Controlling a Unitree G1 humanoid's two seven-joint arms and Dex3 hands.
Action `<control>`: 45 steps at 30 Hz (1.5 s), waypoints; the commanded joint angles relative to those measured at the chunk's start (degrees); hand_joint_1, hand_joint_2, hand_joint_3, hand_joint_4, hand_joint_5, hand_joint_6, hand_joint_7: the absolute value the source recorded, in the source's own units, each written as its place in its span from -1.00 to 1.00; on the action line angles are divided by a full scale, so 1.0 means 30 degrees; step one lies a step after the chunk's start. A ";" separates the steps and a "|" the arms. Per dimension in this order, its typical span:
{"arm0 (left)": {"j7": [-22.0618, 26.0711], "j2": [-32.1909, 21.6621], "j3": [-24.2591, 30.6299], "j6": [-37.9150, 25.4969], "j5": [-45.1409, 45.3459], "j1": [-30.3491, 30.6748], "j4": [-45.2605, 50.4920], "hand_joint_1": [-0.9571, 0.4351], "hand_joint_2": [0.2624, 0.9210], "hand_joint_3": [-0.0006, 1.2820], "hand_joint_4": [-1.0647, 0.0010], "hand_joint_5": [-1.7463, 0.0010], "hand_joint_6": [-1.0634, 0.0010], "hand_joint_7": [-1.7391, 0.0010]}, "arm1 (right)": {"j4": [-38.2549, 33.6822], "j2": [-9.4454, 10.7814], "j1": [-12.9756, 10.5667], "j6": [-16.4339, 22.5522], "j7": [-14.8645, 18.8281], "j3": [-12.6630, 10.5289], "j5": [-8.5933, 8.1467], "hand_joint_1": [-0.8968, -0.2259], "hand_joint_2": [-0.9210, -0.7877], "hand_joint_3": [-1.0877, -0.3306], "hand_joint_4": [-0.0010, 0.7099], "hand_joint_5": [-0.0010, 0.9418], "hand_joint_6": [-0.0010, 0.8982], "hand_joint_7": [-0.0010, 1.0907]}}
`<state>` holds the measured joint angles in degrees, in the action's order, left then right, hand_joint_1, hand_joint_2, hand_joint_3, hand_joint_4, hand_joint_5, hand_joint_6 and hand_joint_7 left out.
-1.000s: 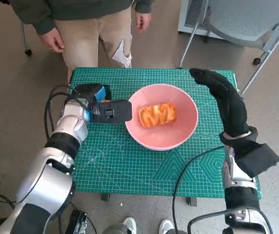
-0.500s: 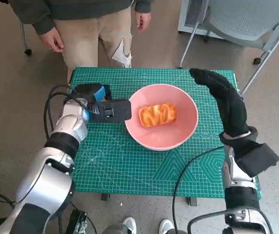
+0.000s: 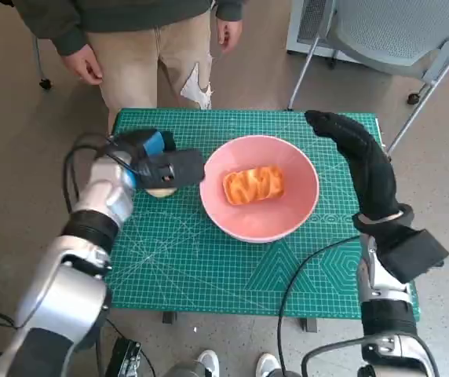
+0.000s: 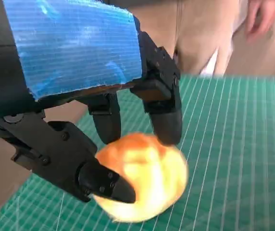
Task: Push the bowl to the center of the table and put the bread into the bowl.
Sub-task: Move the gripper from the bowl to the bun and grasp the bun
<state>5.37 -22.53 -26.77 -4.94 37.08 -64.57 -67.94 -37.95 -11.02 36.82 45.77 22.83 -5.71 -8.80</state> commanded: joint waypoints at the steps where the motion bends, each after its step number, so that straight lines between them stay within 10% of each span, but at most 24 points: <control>1: -0.0078 -0.1260 0.0709 -0.0054 -0.0222 0.0304 0.3502 0.38 0.89 -0.87 -0.42 -0.36 -0.29 -0.18 | -0.0469 0.0060 0.0111 -0.0025 0.0151 0.0090 0.0028 -0.37 -1.00 -0.36 -0.47 -1.00 -1.00 -0.11; 8: 0.0601 -0.2884 0.2221 -0.0639 -0.0467 0.2413 1.0101 0.38 0.87 -0.84 -0.33 -0.50 -0.42 0.00 | -0.0866 0.0138 0.0451 0.0034 0.0263 0.0137 -0.0031 -0.39 -1.00 -0.36 -0.47 -1.00 -1.00 -0.11; 13: 0.0860 -0.3515 0.3103 -0.0842 -0.0554 0.3585 1.3363 0.38 0.33 -0.37 -0.38 -0.52 -0.45 -0.03 | -0.1112 0.0200 0.0630 0.0117 0.0338 0.0164 -0.0059 -0.42 -1.00 -0.36 -0.47 -1.00 -1.00 -0.11; 21: 0.1073 -0.3814 0.4073 -0.1138 -0.0313 0.4984 1.6557 0.38 0.12 -0.21 -0.47 -0.45 -0.41 -0.12 | -0.1612 0.0314 0.0908 0.0379 0.0479 0.0148 -0.0121 -0.43 -1.00 -0.35 -0.47 -1.00 -1.00 -0.11; 37: 0.2513 -0.3892 0.4565 -0.2229 -0.0216 0.6032 1.9389 0.38 0.22 -0.31 -0.52 -0.31 -0.38 -0.22 | -0.2126 0.0373 0.1079 0.0917 0.0714 0.0023 -0.0182 -0.43 -1.00 -0.35 -0.46 -0.99 -1.00 -0.11; 42: 0.3350 -0.3946 0.4669 -0.2494 -0.0658 0.6405 1.9185 0.38 0.77 -0.74 -0.45 -0.35 -0.22 -0.21 | -0.2128 0.0366 0.1040 0.0991 0.0759 -0.0011 -0.0219 -0.39 -1.00 -0.35 -0.46 -0.99 -1.00 -0.11; 45: 0.5251 -0.4243 0.4379 -0.3634 -0.0575 0.6636 1.9867 0.30 0.61 -0.89 0.23 0.44 0.21 0.44 | -0.2165 0.0357 0.1026 0.1015 0.0798 -0.0042 -0.0248 -0.38 -1.00 -0.36 -0.46 -0.99 -1.00 -0.11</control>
<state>15.97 -33.99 -13.25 -12.80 35.53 -46.10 -10.17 -43.58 -10.00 40.60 49.00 24.52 -5.75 -8.88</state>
